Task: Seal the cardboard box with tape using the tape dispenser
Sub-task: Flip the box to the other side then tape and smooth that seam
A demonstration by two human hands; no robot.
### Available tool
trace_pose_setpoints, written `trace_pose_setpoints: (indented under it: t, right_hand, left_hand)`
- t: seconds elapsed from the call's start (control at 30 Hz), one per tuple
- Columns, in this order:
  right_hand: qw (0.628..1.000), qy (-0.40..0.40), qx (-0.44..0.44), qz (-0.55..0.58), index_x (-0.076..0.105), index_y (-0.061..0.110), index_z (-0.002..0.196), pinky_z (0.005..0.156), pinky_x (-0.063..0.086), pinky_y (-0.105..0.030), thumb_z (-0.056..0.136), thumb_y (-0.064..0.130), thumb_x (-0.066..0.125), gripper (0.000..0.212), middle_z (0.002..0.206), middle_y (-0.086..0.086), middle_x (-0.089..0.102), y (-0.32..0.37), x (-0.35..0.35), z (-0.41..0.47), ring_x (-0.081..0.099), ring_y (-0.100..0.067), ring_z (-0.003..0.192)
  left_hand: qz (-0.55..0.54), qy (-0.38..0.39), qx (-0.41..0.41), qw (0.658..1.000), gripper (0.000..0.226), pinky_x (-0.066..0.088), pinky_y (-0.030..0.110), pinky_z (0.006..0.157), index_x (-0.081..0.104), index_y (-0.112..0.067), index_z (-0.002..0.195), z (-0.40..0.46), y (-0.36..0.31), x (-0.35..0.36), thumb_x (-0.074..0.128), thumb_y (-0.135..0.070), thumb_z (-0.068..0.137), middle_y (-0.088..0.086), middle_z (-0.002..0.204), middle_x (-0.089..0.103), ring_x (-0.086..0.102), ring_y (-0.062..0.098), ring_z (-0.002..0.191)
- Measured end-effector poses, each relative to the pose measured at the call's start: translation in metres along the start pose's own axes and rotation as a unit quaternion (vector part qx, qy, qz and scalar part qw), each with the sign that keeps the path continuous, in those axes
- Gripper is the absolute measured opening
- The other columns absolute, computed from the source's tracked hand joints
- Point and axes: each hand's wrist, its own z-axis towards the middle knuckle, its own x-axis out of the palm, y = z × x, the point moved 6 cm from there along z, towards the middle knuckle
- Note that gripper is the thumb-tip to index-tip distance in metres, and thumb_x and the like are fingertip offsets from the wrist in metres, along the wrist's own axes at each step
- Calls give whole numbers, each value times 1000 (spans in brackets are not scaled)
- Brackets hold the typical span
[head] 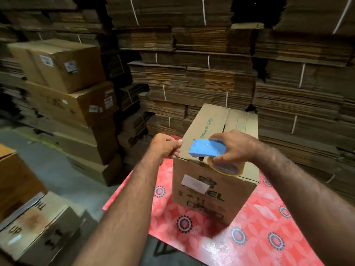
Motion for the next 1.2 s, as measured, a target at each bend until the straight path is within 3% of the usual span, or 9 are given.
trace_pose_setpoints:
  t: [0.3,0.43,0.73,0.97,1.2]
  right_hand:
    - [1000,15,-3,-3,59,34,125,70,57,-38,58,74,47,79,94,10,65,-10,13,-14,60,-15,82]
    - [999,25,12,-32,57,37,128,68,53,-33,62,68,54,73,97,12,64,-9,13,-10,59,-16,86]
    - [995,81,40,-52,52,40,135,75,58,-38,62,71,54,79,106,13,62,-4,12,-1,59,-13,92]
    - [992,99,37,-62,57,38,127,66,52,-31,65,68,59,69,92,18,58,3,14,10,58,-11,86]
    - [989,112,53,-79,57,39,128,68,49,-31,75,59,69,58,95,18,60,12,15,16,59,-9,91]
  left_hand:
    - [30,-21,-25,999,28,44,20,39,64,-3,64,6,15,-37,72,-13,90,11,55,62,55,14,41]
    - [52,-22,-46,997,25,48,23,43,66,-4,68,12,28,-30,75,-17,88,11,57,65,58,16,44]
    - [30,-12,-50,998,20,49,21,41,68,1,76,17,37,-29,73,-14,89,14,62,66,58,15,42]
    - [25,3,-54,998,21,52,23,44,68,-2,73,21,42,-38,72,-15,90,13,63,67,60,15,43]
    - [7,23,-71,997,20,52,23,45,67,-2,78,22,53,-35,72,-17,90,12,64,67,60,15,46]
